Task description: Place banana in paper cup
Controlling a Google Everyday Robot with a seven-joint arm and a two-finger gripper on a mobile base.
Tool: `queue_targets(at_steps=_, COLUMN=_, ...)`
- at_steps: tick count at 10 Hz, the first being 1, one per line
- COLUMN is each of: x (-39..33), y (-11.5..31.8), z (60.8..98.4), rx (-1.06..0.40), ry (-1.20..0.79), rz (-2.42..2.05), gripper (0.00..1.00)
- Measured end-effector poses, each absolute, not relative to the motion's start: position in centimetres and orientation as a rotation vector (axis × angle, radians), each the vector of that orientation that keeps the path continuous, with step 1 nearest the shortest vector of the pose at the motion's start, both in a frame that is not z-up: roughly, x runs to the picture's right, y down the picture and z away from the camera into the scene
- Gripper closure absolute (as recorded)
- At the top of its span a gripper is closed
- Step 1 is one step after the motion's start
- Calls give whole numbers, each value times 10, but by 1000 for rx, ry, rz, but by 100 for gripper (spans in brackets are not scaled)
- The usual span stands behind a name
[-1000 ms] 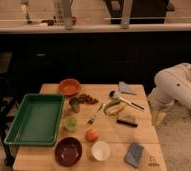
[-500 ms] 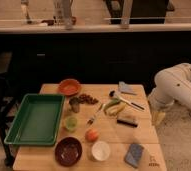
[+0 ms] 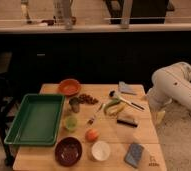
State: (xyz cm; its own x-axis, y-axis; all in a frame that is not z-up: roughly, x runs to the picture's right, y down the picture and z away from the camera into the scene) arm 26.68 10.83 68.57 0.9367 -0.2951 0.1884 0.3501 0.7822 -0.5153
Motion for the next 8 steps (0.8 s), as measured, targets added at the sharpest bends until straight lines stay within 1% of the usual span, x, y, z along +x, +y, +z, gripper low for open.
queue_targets(at_steps=2, x=255, y=107, z=695, rx=-549, ry=-169, rz=-572, gripper=20)
queue_targets(at_steps=3, x=248, y=105, z=702, rx=-511, ry=-198, rz=-667, gripper=20)
queue_targets(at_steps=5, x=241, y=104, z=710, rx=-465, ry=-206, rz=-739, gripper=20)
queue_targets(at_steps=8, x=239, y=104, z=711, rx=-464, ry=-209, rz=-742, gripper=20)
